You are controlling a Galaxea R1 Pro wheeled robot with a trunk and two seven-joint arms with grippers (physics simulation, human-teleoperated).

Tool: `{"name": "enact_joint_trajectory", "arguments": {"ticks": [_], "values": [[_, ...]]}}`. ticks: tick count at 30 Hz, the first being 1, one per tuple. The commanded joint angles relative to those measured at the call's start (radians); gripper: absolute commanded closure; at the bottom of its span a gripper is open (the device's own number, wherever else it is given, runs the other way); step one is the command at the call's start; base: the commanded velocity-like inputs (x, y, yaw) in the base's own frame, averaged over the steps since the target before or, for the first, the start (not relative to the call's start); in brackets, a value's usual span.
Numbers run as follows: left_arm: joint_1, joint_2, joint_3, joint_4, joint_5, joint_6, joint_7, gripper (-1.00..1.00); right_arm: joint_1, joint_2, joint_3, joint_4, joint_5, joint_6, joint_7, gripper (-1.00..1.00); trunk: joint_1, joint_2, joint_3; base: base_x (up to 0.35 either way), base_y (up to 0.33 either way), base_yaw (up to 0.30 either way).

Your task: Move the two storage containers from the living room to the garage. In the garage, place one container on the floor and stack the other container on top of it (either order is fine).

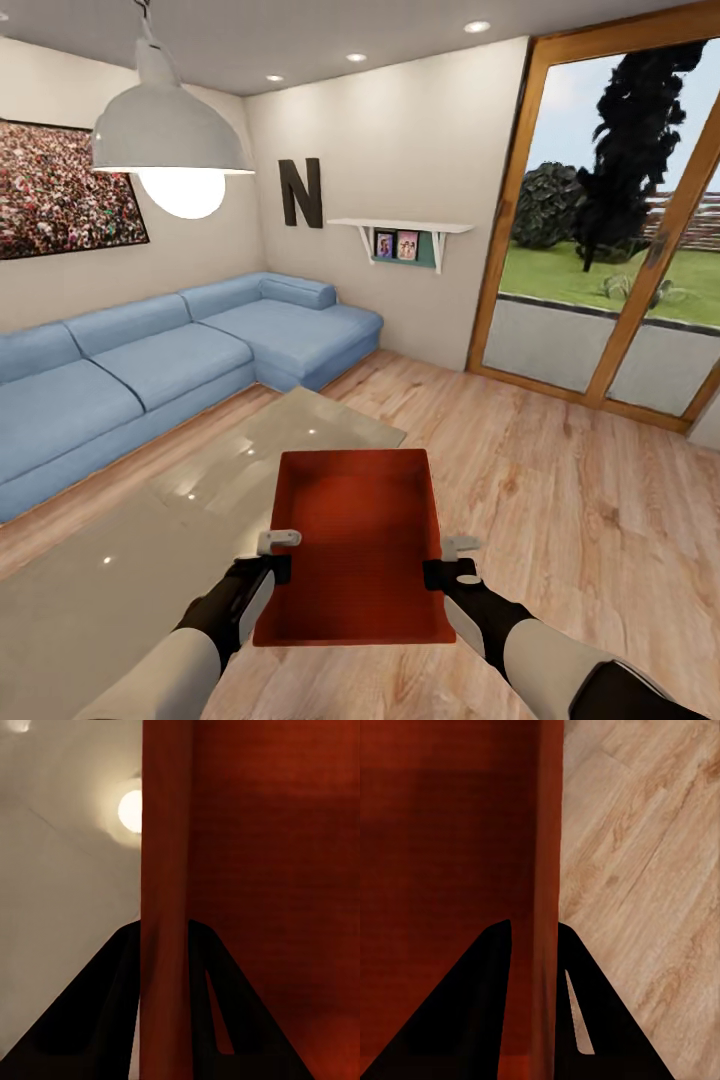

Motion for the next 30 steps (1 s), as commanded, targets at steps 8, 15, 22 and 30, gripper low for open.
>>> {"name": "enact_joint_trajectory", "arguments": {"ticks": [8, 15, 22, 30], "values": [[0.0, 0.009, -0.001, 0.025, -0.013, 0.009, 0.009, 1.0, -0.002, -0.018, -0.035, -0.003, 0.014, -0.009, -0.026, 1.0, 0.0, -0.002, -0.002, 0.0, 0.0, 0.263], [0.0, 0.009, -0.001, 0.025, -0.013, 0.009, 0.01, 1.0, -0.002, -0.016, -0.035, -0.003, 0.014, -0.009, -0.026, 1.0, 0.0, -0.002, -0.002, 0.0, 0.0, 0.268], [0.0, 0.009, -0.001, 0.025, -0.013, 0.009, 0.01, 1.0, -0.002, -0.016, -0.035, -0.003, 0.014, -0.009, -0.027, 1.0, 0.0, -0.002, -0.002, 0.0, 0.0, 0.27], [0.0, 0.009, -0.001, 0.025, -0.013, 0.009, 0.01, 1.0, -0.002, -0.015, -0.035, -0.003, 0.015, -0.009, -0.028, 1.0, 0.0, -0.002, -0.002, 0.0, 0.0, 0.27]]}}
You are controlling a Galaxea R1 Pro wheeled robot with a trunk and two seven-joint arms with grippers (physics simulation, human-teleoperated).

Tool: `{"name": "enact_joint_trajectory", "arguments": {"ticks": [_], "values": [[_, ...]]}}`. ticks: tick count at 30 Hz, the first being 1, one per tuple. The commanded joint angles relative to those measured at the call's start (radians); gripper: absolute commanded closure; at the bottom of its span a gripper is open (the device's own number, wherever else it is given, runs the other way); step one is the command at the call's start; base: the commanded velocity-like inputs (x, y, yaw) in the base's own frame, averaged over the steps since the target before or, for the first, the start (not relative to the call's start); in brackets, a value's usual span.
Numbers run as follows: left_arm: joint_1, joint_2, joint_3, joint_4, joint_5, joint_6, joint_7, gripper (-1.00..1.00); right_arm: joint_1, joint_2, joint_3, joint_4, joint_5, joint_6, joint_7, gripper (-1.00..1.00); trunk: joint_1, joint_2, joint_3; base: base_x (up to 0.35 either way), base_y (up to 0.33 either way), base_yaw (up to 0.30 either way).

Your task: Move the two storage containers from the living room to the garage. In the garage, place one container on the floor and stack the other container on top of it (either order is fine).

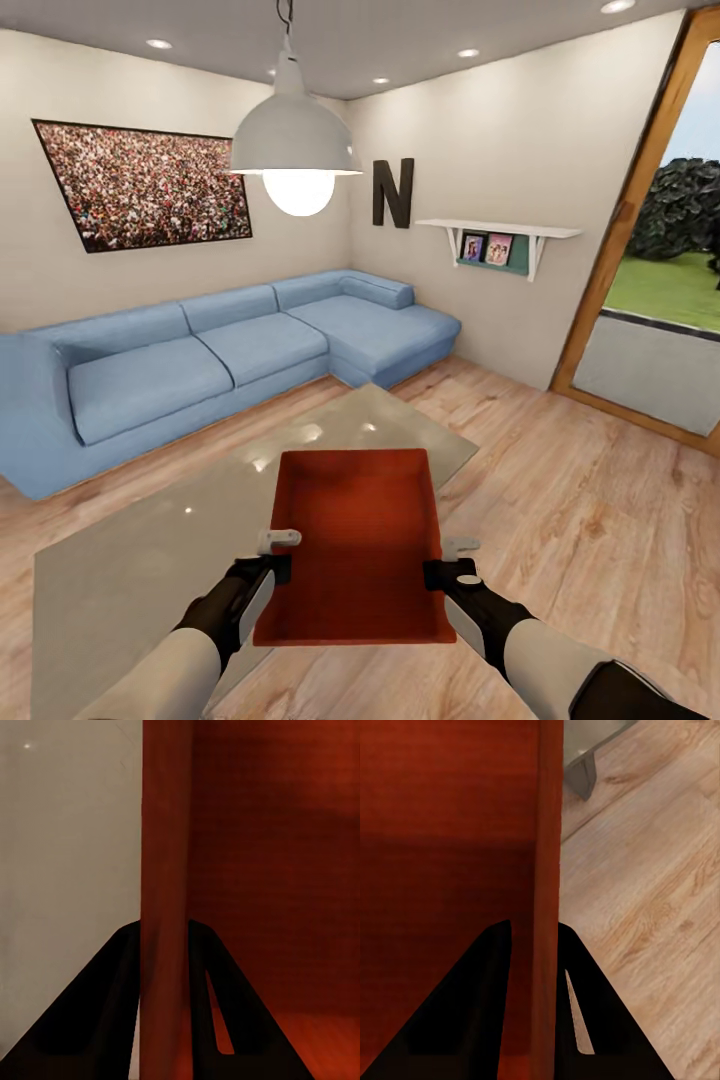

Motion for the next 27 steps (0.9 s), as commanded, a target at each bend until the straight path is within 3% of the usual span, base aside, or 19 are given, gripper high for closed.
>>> {"name": "enact_joint_trajectory", "arguments": {"ticks": [1, 27], "values": [[0.0, 0.009, 0.0, 0.026, -0.014, 0.009, 0.009, 1.0, -0.002, -0.014, -0.034, -0.003, 0.014, -0.007, -0.028, 1.0, 0.0, -0.002, -0.002, 0.0, 0.0, 0.271], [0.0, 0.009, 0.0, 0.026, -0.014, 0.009, 0.009, 1.0, -0.002, -0.014, -0.034, -0.003, 0.014, -0.007, -0.028, 1.0, 0.0, -0.002, -0.002, 0.0, 0.0, 0.271]]}}
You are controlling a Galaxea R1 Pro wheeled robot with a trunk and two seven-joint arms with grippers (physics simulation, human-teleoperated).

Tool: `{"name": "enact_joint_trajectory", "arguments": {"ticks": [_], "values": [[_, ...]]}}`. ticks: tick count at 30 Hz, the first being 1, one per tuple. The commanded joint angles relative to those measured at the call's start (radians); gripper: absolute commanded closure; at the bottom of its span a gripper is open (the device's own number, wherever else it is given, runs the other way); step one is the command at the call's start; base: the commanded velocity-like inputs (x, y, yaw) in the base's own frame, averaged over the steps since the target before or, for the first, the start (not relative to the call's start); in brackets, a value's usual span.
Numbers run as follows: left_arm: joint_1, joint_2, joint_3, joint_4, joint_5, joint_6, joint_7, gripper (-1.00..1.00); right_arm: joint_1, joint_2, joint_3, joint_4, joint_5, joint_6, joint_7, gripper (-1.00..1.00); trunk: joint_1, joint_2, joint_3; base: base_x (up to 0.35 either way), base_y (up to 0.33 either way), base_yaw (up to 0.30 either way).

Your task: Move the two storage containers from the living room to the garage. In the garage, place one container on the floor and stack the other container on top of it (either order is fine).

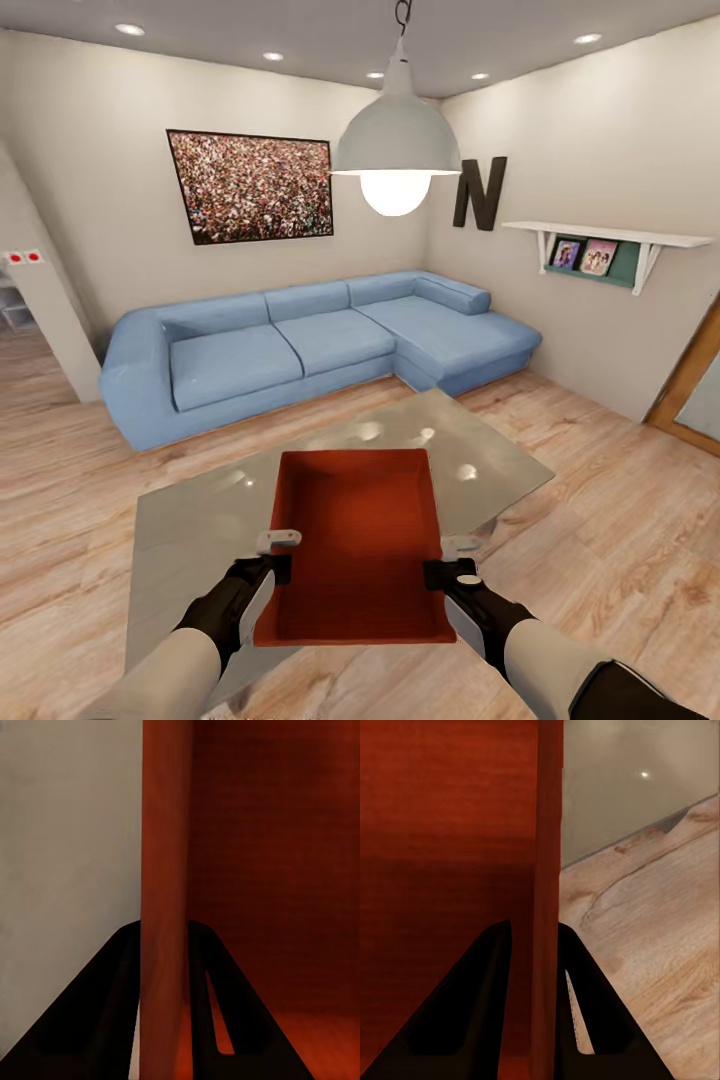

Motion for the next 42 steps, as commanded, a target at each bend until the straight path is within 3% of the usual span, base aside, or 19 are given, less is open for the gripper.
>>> {"name": "enact_joint_trajectory", "arguments": {"ticks": [1, 42], "values": [[0.0, 0.009, 0.0, 0.026, -0.014, 0.009, 0.009, 1.0, -0.002, -0.014, -0.034, -0.003, 0.014, -0.008, -0.029, 1.0, 0.0, -0.002, -0.002, 0.0, 0.0, 0.271], [0.0, 0.009, 0.001, 0.026, -0.014, 0.009, 0.01, 1.0, -0.002, -0.012, -0.034, -0.003, 0.014, -0.008, -0.029, 1.0, 0.0, -0.002, -0.002, 0.0, 0.0, 0.272]]}}
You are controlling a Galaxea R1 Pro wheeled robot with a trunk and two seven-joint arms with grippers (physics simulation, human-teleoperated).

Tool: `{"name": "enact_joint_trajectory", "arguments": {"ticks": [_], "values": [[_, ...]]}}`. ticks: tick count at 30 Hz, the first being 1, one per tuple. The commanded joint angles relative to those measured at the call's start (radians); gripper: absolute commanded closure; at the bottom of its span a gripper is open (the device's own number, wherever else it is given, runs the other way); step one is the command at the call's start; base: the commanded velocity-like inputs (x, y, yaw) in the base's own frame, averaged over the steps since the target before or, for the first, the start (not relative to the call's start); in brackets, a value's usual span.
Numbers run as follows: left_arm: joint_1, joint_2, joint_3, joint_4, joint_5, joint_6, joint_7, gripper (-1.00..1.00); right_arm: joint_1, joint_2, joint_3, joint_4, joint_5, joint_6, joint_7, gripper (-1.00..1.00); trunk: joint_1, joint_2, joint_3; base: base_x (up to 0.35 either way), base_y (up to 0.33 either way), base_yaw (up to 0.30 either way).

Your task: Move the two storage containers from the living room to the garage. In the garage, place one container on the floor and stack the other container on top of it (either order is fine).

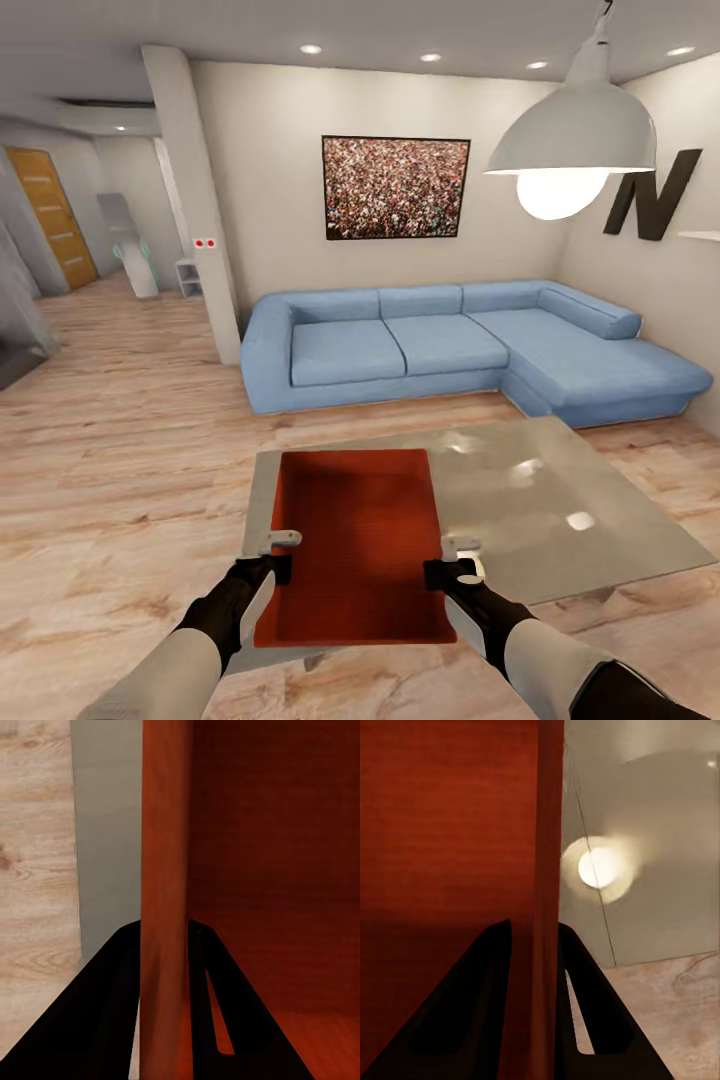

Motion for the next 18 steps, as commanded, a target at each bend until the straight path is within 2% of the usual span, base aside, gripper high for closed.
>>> {"name": "enact_joint_trajectory", "arguments": {"ticks": [1, 18], "values": [[0.0, 0.011, 0.0, 0.024, -0.014, 0.009, 0.009, 1.0, -0.002, -0.011, -0.035, -0.003, 0.014, -0.011, -0.031, 1.0, 0.0, -0.002, -0.002, 0.0, 0.0, 0.273], [0.0, 0.011, 0.0, 0.024, -0.014, 0.009, 0.009, 1.0, -0.002, -0.012, -0.035, -0.003, 0.014, -0.011, -0.031, 1.0, 0.0, -0.002, -0.002, 0.0, 0.0, 0.273]]}}
